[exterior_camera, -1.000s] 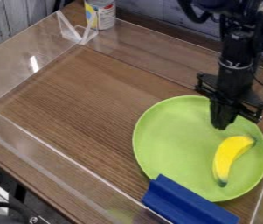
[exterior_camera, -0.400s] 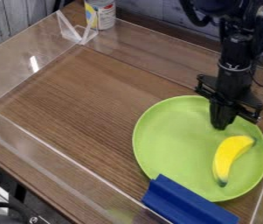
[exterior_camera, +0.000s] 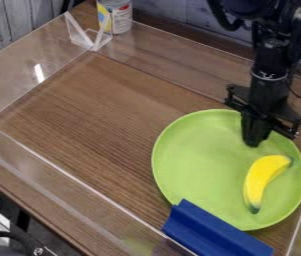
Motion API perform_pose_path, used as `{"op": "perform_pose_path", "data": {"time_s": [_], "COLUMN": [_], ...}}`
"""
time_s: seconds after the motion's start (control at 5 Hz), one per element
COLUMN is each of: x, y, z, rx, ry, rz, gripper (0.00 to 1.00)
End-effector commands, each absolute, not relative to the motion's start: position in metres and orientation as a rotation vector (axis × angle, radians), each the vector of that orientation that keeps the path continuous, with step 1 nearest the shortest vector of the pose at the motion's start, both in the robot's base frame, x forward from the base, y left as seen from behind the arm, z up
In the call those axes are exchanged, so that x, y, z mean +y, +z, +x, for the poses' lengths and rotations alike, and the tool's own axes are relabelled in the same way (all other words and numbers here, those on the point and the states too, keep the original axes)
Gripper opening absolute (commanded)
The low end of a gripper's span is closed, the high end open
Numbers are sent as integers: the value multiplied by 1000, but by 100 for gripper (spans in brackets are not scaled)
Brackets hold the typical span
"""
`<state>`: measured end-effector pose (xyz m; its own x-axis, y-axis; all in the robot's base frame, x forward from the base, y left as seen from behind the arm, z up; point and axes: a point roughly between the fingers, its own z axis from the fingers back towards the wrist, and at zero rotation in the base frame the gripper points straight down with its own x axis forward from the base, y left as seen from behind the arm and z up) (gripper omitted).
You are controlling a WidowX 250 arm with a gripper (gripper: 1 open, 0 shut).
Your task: Put the banana in the green plate
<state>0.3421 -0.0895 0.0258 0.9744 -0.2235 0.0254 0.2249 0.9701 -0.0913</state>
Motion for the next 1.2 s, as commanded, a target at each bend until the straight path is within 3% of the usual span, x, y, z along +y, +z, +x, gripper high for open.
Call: {"op": "perform_pose_path", "data": {"time_s": [0.0, 0.4, 1.0], "x": [-88, -82, -32], "y": [42, 61, 146], "z": [351, 350, 335], "rx": [-65, -86, -161], "ry": [-220, -211, -173], "rz": [-102, -113, -80], "gripper": [100, 100, 100]}}
